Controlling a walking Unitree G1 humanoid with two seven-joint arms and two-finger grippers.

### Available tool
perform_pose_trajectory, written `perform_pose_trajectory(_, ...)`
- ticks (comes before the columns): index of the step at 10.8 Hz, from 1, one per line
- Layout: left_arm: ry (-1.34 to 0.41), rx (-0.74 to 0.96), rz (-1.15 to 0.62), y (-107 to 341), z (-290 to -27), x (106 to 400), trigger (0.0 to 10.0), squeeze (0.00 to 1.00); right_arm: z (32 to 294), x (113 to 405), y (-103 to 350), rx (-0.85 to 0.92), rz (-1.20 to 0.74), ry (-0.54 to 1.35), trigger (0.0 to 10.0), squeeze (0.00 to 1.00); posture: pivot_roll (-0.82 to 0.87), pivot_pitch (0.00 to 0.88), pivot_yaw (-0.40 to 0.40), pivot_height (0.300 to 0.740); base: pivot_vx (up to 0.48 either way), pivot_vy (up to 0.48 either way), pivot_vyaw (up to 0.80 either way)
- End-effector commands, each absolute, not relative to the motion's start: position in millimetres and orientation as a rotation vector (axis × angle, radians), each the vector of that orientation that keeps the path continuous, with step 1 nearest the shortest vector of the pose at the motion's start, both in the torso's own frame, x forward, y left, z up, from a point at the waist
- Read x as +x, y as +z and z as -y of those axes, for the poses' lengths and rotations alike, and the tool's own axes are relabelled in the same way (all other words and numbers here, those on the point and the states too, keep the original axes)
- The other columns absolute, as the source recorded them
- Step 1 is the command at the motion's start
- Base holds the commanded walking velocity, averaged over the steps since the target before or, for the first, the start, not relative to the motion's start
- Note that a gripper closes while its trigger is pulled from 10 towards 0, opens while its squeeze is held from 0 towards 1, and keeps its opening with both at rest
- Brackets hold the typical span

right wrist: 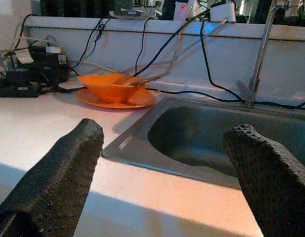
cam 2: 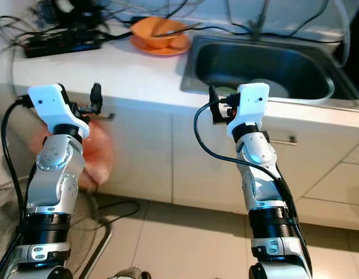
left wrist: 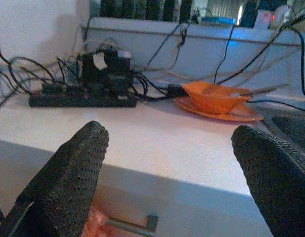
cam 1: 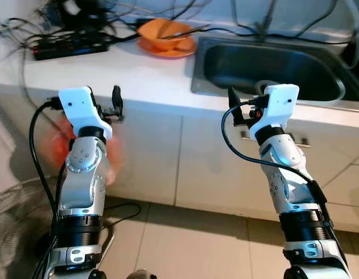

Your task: Kitchen organization

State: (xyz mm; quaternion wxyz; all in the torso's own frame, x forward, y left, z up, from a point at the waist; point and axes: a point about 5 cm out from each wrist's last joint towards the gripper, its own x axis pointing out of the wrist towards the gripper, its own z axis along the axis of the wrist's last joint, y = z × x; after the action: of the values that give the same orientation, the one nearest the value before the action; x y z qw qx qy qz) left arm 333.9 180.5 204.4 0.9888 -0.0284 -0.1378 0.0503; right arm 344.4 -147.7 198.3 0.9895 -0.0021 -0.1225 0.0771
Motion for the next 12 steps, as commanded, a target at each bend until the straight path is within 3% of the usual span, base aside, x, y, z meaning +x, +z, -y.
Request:
perform_pose_trajectory(1, 0.07, -0.044, 0.307, 212, -173, 333, 10.0, 0.0, 150, 344, 213, -0.03, 0.307, 0.145, 10.0, 0.0, 0.08, 0.079, -0.004, 0.74, 0.349, 0.0, 0.0)
perform_pose_trajectory(12, 0.068, -0.021, 0.299, 207, -174, 332, 10.0, 0.0, 139, 343, 225, -0.067, 0.356, 0.179, 10.0, 0.0, 0.09, 0.065, -0.011, 0.74, 0.435, 0.0, 0.0)
